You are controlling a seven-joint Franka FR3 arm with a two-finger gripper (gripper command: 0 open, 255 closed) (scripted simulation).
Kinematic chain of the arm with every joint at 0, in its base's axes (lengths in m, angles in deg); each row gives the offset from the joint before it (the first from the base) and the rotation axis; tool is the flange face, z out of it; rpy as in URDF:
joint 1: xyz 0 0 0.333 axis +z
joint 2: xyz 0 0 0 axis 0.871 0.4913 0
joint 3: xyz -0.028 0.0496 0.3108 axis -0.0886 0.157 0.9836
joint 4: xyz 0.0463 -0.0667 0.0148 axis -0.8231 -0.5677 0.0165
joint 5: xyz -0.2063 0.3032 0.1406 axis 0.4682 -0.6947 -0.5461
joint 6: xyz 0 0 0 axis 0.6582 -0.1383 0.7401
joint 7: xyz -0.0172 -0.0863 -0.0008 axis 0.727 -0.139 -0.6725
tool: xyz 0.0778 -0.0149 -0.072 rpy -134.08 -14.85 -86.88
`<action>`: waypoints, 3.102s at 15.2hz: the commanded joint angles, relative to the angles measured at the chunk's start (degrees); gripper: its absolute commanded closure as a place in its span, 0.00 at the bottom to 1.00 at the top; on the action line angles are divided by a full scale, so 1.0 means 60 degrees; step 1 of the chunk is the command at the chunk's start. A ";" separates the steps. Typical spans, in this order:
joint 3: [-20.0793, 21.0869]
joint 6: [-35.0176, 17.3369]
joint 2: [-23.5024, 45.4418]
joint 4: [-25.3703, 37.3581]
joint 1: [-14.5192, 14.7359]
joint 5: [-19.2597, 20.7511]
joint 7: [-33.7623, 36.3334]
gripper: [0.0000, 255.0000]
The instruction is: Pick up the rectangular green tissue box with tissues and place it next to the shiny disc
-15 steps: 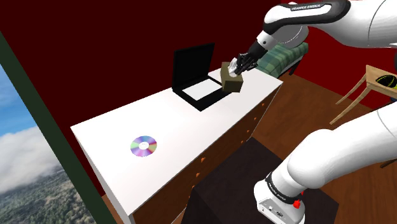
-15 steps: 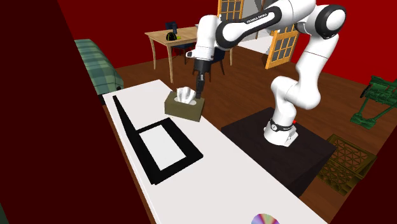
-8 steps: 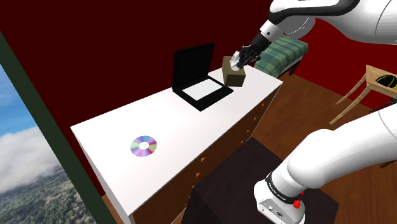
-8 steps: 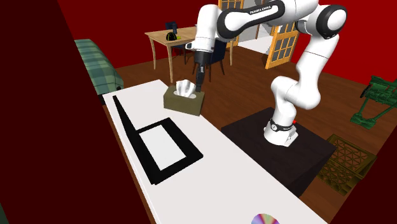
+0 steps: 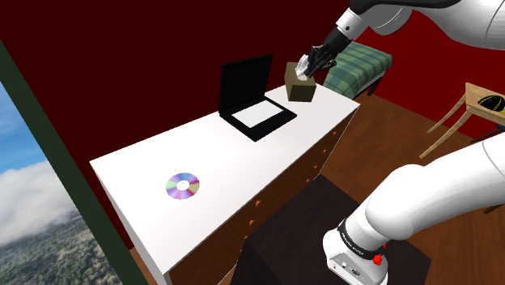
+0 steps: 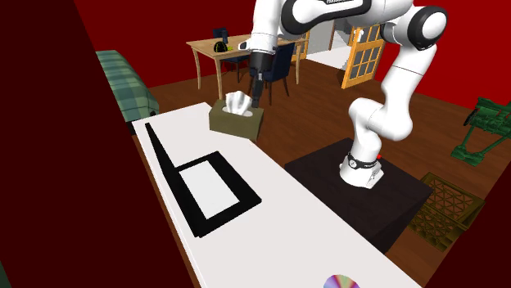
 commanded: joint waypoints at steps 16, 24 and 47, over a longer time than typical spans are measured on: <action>0.2527 -0.1297 0.0318 -0.0067 0.1146 -0.0170 0.3347 1.00; 0.3677 -0.1849 0.1353 0.0830 0.1771 -0.0059 0.5069 1.00; 0.5498 -0.0853 0.7465 0.8583 0.4185 0.2261 0.9923 1.00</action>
